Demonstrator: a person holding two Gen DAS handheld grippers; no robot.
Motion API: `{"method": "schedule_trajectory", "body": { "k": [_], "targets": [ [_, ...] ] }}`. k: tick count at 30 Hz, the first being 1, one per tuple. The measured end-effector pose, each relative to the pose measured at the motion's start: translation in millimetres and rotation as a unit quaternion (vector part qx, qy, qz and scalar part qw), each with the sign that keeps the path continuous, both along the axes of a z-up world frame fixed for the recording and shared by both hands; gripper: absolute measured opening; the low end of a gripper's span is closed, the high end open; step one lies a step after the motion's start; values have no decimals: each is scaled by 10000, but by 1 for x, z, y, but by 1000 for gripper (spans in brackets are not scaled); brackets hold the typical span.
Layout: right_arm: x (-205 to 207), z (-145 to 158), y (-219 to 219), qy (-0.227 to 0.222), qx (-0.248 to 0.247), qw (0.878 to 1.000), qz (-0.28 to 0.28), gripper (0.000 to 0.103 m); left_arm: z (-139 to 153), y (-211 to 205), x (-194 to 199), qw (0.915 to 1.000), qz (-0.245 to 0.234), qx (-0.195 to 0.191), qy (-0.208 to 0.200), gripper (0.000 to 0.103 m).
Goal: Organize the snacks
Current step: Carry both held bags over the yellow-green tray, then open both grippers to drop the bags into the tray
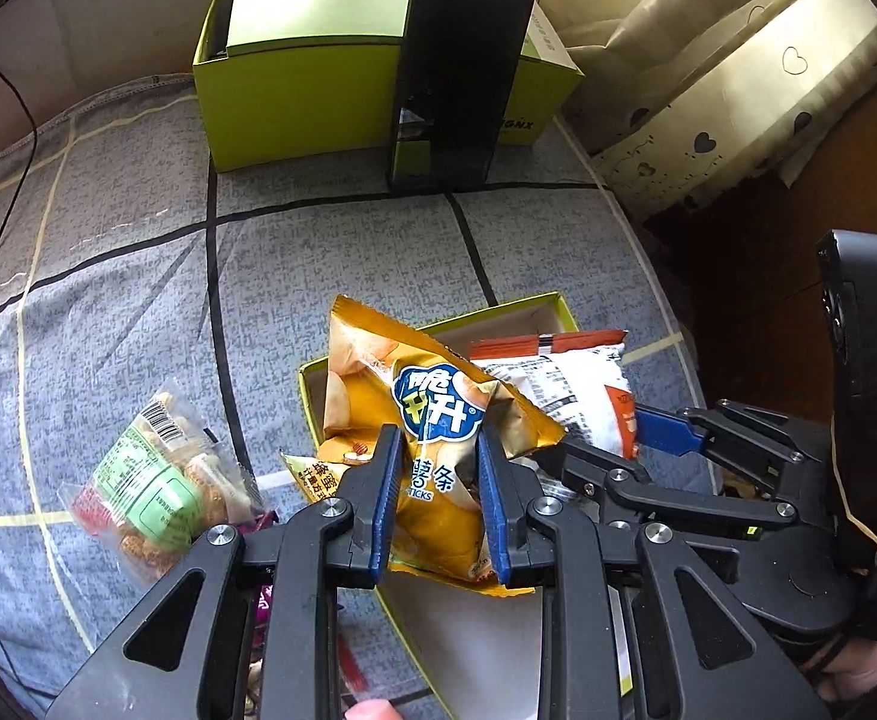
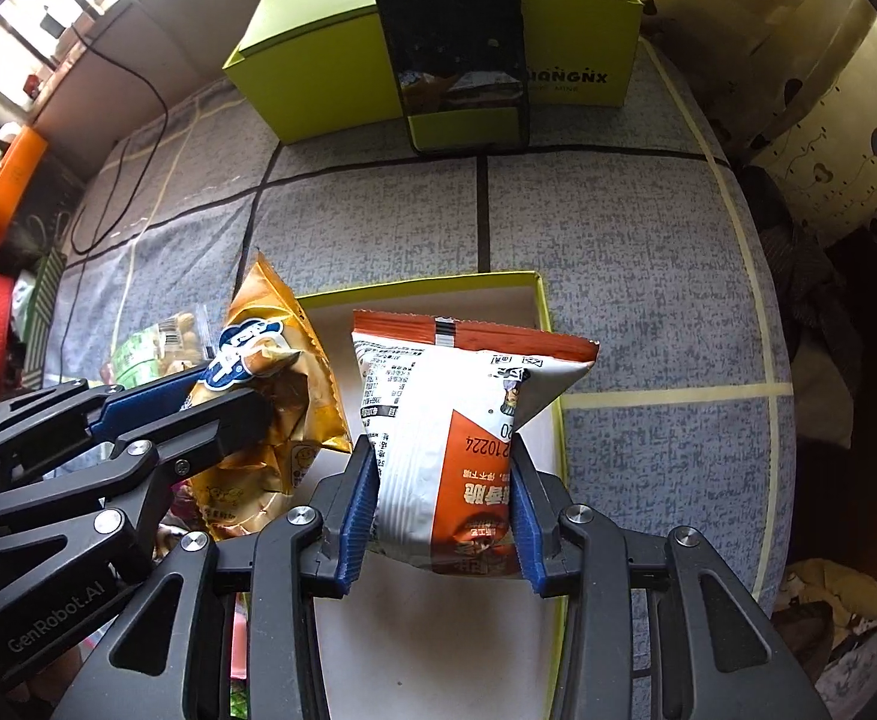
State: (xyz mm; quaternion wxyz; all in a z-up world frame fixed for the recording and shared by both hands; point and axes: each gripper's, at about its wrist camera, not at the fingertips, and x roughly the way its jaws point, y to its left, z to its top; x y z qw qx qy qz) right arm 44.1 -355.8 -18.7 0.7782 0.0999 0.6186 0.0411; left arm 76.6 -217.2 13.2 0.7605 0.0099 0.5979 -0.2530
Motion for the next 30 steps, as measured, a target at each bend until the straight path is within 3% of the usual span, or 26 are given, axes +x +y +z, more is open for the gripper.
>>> {"method": "schedule_trajectory", "body": {
  "k": [7, 14, 25, 30],
  "targets": [
    [-1, 1, -5, -34, -67, 9999, -88, 46, -3, 0, 1, 9999, 55, 19, 122, 31],
    [-8, 9, -10, -140, -109, 9997, -163, 49, -2, 6, -3, 9993, 238, -52, 267, 44],
    [-22, 21, -7, -222, -80, 9996, -150, 50, 17, 14, -17, 9996, 247, -93, 72, 45],
    [-32, 29, -1, -260, -63, 9996, -135, 50, 27, 22, -26, 9994, 288, 83, -178, 44]
  ]
}}
